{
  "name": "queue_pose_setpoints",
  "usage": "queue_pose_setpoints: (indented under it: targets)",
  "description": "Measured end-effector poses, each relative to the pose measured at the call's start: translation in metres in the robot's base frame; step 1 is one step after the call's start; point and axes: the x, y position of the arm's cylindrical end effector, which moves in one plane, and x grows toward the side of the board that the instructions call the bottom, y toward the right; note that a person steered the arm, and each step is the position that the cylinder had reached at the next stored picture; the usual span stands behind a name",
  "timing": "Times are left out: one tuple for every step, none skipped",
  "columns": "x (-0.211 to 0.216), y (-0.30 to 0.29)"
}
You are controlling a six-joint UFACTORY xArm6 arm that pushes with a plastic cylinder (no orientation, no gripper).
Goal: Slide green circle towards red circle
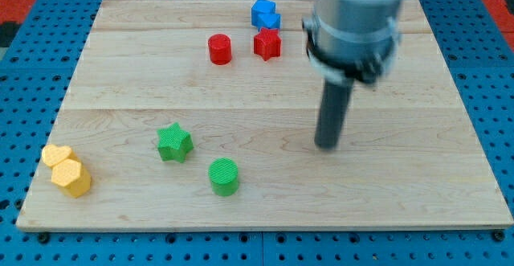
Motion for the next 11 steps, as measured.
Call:
queue_pose_setpoints:
  targets:
    - [0.067, -0.024]
    - [0.034, -0.103]
    - [0.015, -0.143]
    - [0.010, -0.143]
    - [0.039, -0.162]
    - [0.027, -0.189]
    - [-0.004, -0.143]
    - [-0.050, -0.144]
    - [-0.047, -0.156]
    - [-0.037, -0.171]
    - [-0.084, -0.204]
